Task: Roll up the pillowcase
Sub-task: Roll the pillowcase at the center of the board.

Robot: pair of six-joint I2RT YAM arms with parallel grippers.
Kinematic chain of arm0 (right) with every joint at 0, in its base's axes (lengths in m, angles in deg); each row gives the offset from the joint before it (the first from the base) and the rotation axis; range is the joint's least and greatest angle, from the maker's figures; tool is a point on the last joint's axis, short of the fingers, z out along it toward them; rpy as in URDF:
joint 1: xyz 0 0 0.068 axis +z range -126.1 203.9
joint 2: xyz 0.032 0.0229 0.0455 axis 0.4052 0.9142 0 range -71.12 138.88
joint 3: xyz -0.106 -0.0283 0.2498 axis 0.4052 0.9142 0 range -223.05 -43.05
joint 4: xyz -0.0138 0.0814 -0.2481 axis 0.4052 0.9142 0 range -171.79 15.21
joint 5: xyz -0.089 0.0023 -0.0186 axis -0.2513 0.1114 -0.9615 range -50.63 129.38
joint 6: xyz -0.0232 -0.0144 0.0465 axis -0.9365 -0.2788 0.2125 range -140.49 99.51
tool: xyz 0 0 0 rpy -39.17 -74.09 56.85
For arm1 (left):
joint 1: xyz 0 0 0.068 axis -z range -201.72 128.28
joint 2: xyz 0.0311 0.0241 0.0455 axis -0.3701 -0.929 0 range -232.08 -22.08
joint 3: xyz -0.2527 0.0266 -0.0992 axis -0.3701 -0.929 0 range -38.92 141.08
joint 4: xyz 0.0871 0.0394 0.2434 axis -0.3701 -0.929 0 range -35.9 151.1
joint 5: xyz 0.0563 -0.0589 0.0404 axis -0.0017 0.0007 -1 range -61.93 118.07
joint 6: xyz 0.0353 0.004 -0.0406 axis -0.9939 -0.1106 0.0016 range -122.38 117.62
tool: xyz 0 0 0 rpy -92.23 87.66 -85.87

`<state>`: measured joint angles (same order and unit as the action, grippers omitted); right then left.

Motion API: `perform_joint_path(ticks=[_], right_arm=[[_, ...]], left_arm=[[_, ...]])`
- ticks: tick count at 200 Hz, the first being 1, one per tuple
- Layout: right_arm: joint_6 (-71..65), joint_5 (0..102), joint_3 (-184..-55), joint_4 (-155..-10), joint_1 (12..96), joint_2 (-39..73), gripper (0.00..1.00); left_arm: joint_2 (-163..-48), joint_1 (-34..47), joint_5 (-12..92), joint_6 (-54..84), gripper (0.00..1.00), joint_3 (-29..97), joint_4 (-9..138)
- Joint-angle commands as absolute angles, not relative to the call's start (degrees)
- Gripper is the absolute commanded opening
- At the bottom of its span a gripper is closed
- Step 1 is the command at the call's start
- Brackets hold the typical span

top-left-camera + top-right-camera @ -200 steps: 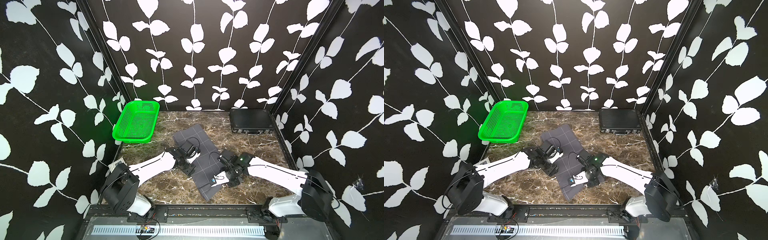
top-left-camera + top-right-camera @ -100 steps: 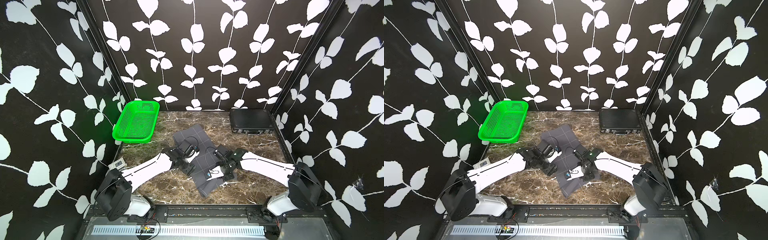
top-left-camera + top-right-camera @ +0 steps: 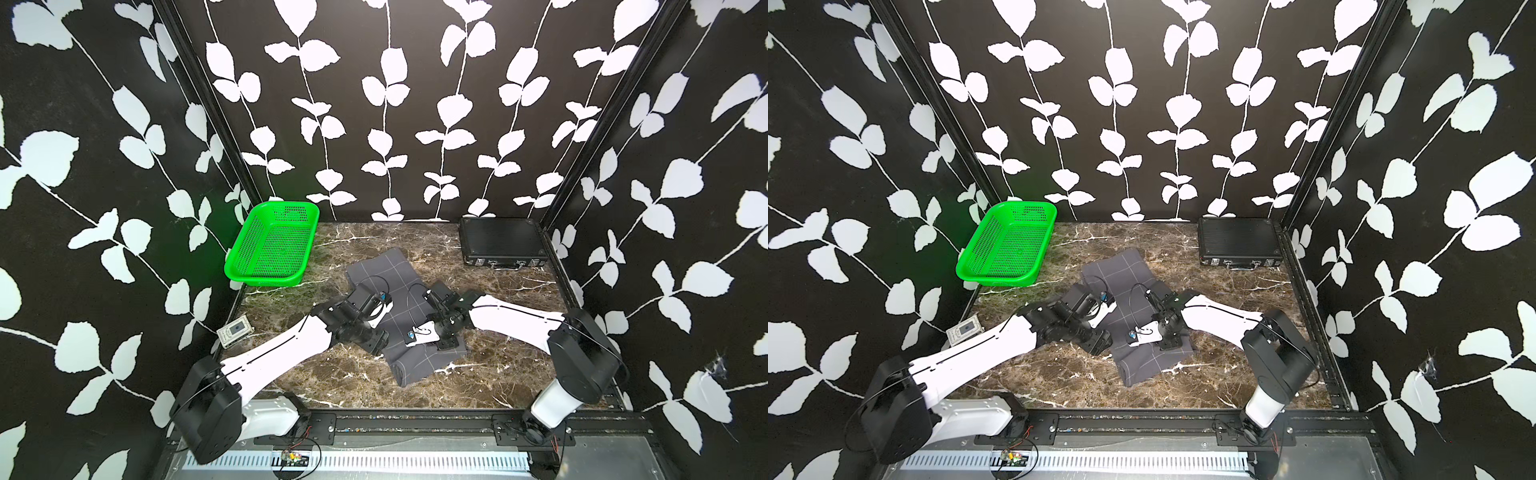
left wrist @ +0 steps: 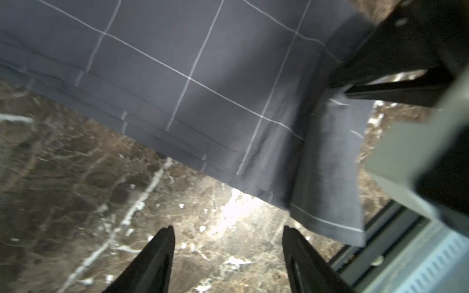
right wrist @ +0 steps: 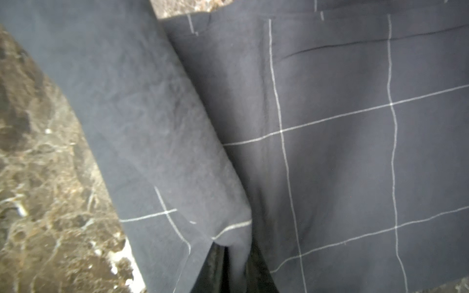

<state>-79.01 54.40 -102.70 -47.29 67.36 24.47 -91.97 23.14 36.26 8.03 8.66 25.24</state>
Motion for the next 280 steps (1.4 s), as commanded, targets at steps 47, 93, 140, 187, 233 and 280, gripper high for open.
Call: perform_joint_path(ticks=[47,93,140,187,233,280], right_arm=[[-78.16,56.07,-102.32,-48.72,64.96,23.85,0.23],[-77.32,55.91,-99.56,-49.52,62.37,21.07,0.26],[-76.93,55.69,-96.76,-49.62,59.05,16.33,0.30],[-75.54,56.03,-96.24,-50.73,55.23,15.47,0.30],[-74.95,54.37,-97.14,-50.44,53.77,17.57,0.30],[-72.80,51.05,-97.48,-51.23,52.70,19.38,0.27]], left_arm=[[-96.55,30.35,39.91,18.89,0.68,5.33,37.31],[-102.23,30.40,39.94,17.28,0.67,5.71,39.90],[-105.53,30.40,40.69,16.59,0.61,6.48,42.05],[-108.12,30.35,40.72,15.09,0.48,8.19,41.66],[-108.31,29.78,45.98,18.26,0.42,8.72,42.11],[-110.31,27.62,45.02,16.84,0.31,10.06,38.44]])
